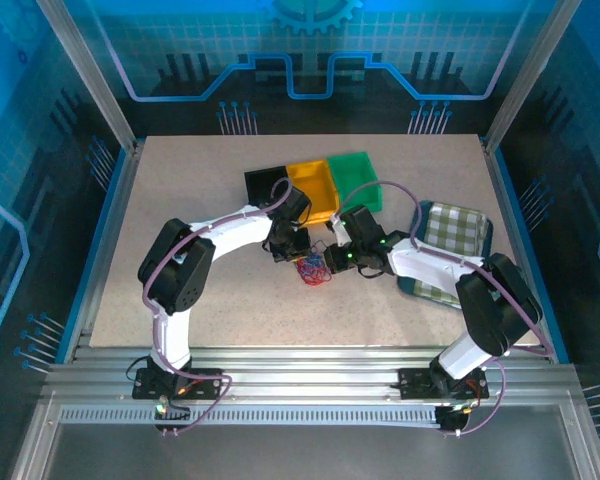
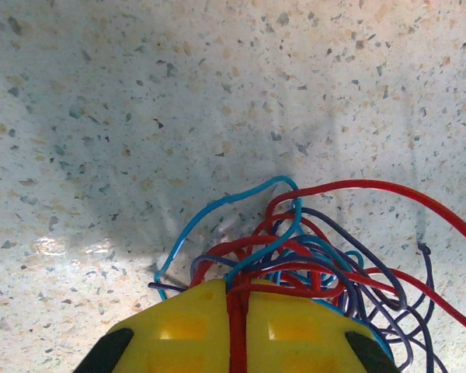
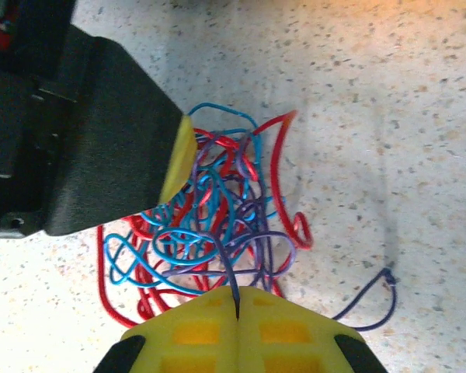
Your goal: Untangle the cables
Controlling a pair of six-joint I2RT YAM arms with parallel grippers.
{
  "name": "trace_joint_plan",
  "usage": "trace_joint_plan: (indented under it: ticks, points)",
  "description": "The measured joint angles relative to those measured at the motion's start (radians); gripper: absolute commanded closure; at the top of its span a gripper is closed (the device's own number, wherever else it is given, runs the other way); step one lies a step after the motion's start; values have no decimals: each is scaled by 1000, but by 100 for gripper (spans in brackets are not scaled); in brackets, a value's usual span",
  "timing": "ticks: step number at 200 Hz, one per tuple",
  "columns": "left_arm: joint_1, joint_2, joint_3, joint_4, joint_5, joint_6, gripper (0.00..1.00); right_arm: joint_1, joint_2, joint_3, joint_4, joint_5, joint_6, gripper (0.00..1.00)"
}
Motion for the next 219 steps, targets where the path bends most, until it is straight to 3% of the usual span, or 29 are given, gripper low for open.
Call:
trace_joint_plan:
  ticks: [59, 146, 219]
  points:
    - [0, -14, -53, 69, -8, -74, 100, -62, -166, -13, 14, 171, 80, 100]
    - [0, -59, -129, 131, -52, -143, 100, -395, -328, -79, -35, 341, 344, 100]
    - [13, -100, -195, 143, -84, -177, 100, -574, -383, -79, -70, 374, 366, 100]
